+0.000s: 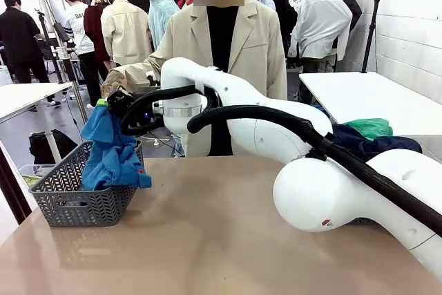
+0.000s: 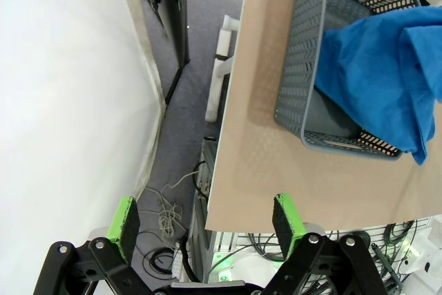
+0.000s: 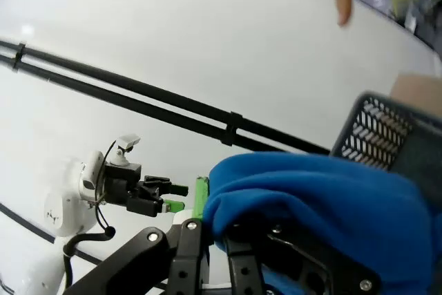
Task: Sort the tops and bottoms.
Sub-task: Sort the clothes according to human instructions.
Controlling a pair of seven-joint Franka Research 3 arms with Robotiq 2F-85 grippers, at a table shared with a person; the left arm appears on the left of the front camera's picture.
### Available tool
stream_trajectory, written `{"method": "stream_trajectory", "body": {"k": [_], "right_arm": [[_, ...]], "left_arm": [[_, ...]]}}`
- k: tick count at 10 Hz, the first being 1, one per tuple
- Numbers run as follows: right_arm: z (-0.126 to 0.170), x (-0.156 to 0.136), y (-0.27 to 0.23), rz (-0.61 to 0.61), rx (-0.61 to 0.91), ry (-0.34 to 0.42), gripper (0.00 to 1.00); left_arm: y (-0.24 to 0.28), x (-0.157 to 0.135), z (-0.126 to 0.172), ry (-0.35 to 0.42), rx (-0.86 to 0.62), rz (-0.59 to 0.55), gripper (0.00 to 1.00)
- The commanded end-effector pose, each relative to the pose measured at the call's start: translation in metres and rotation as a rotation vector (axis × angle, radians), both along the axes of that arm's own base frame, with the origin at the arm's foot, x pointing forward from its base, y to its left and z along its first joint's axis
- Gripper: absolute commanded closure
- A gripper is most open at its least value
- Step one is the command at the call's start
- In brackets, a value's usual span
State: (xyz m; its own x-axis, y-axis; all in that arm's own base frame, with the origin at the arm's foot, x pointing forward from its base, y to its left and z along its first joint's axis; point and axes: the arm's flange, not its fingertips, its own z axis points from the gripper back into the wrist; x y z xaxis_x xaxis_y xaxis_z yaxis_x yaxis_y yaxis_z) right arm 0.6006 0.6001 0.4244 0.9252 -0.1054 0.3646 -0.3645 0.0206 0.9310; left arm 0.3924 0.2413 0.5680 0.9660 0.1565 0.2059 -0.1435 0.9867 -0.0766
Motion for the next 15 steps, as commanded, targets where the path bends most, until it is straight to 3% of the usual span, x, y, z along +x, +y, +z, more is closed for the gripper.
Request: {"method": "stream_trajectory", "body": {"k": [1, 2, 3, 8, 9, 10, 12, 14, 15], "right_arm": [[0.01, 0.196, 0.225, -0.005, 0.033, 0.205, 1.0], [-0.005, 0.193, 0.227, -0.013, 0.046, 0.26, 1.0], [-0.012, -0.004, 0.006, 0.011, 0.012, 0.1, 1.0], [-0.013, -0.002, 0.005, 0.013, 0.009, 0.124, 1.0], [-0.03, 0.019, 0.048, -0.032, -0.215, 0.105, 1.0], [-0.052, 0.036, 0.083, -0.071, -0.416, -0.014, 1.0], [-0.08, 0.031, 0.12, 0.031, -0.66, -0.15, 1.0], [-0.09, 0.017, 0.138, 0.112, -0.734, -0.233, 1.0], [-0.09, 0.016, 0.14, 0.106, -0.757, -0.261, 0.84]], "left_arm": [[0.0, 0.001, 0.003, 0.005, -0.008, 0.011, 0.0], [0.0, 0.001, 0.003, 0.005, -0.008, 0.011, 0.0], [0.0, 0.001, 0.003, 0.005, -0.008, 0.011, 0.0], [0.0, 0.001, 0.003, 0.005, -0.008, 0.011, 0.0], [0.0, 0.001, 0.003, 0.005, -0.008, 0.011, 0.0], [0.0, 0.001, 0.003, 0.005, -0.008, 0.011, 0.0], [0.0, 0.001, 0.003, 0.005, -0.008, 0.011, 0.0], [0.0, 0.001, 0.003, 0.005, -0.008, 0.011, 0.0], [0.0, 0.001, 0.003, 0.005, -0.008, 0.011, 0.0]]}}
